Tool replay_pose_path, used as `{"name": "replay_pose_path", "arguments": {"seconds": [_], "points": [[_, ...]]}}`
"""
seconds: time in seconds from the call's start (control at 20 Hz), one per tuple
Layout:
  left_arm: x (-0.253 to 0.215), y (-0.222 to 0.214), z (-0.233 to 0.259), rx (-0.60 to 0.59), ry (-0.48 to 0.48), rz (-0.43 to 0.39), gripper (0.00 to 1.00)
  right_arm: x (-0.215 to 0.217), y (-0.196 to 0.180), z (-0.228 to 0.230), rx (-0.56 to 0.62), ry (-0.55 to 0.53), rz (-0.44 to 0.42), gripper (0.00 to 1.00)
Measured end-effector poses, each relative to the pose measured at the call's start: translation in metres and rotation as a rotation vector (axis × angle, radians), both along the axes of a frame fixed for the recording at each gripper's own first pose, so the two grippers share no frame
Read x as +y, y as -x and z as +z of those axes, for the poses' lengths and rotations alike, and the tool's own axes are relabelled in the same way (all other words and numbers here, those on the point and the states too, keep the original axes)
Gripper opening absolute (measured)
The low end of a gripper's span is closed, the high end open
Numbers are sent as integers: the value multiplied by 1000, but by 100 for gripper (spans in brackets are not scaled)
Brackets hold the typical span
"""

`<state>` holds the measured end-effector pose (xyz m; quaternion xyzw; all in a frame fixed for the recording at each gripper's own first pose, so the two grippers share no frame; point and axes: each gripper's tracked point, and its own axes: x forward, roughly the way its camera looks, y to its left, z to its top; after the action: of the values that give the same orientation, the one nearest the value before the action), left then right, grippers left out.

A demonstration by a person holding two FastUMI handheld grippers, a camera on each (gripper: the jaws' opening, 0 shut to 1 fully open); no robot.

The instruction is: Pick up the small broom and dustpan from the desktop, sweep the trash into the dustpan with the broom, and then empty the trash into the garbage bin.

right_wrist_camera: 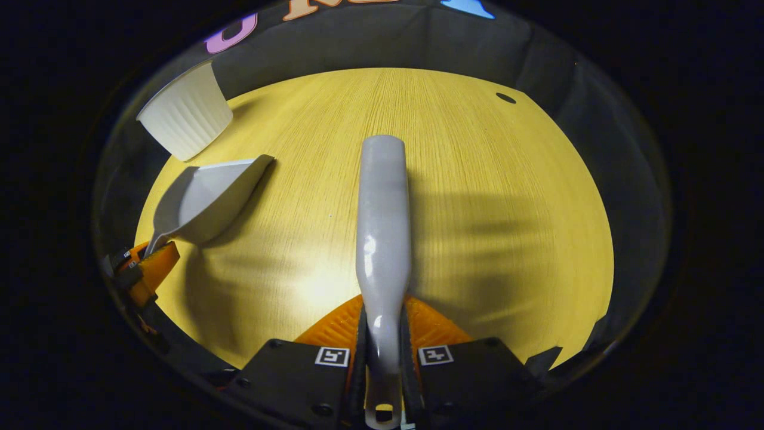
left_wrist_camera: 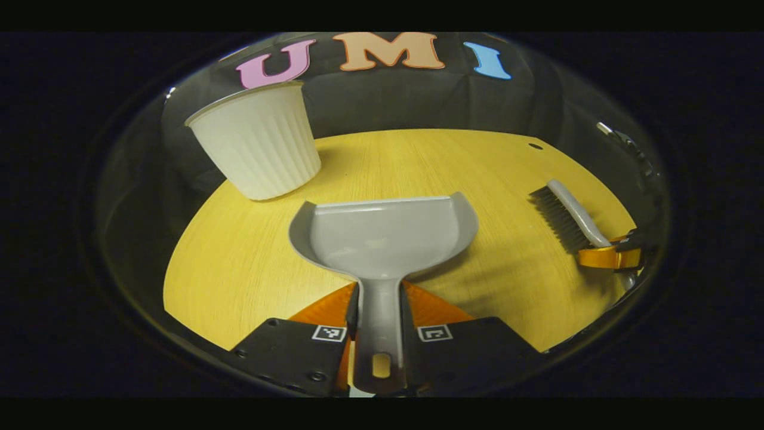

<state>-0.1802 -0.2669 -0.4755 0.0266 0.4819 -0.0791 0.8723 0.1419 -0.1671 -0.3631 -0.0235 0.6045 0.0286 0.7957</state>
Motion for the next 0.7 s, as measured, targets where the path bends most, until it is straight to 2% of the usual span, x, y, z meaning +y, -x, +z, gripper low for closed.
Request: {"name": "replay_pose_path", "arguments": {"seconds": [0.05,0.1,0.15,0.2,0.25,0.35,0.45,0.5,0.6,0.65,0.7], "points": [[0,-2,1,-9,0,-9,34,-2,0,-1,1,6,8,34],[-3,-1,1,-17,3,-22,36,-4,2,3,1,11,17,46],[-6,-1,2,-22,7,-33,57,-4,4,4,0,12,23,64],[-10,-1,0,-27,13,-38,78,-1,6,6,-1,11,30,70],[-10,-2,3,-32,2,-46,99,1,4,6,-11,12,35,85],[-8,-2,7,-62,-10,-45,96,0,2,9,-41,19,41,100],[2,-11,27,-131,-48,-16,96,0,-3,25,-105,7,49,100],[10,-22,45,-205,-79,0,96,0,-9,40,-163,-7,53,100],[18,-44,96,-366,-126,7,96,2,-27,86,-341,-51,77,100],[17,-54,125,-445,-136,6,88,0,-39,116,-458,-61,90,100],[14,-64,155,-523,-137,7,95,0,-48,147,-570,-67,103,100]]}}
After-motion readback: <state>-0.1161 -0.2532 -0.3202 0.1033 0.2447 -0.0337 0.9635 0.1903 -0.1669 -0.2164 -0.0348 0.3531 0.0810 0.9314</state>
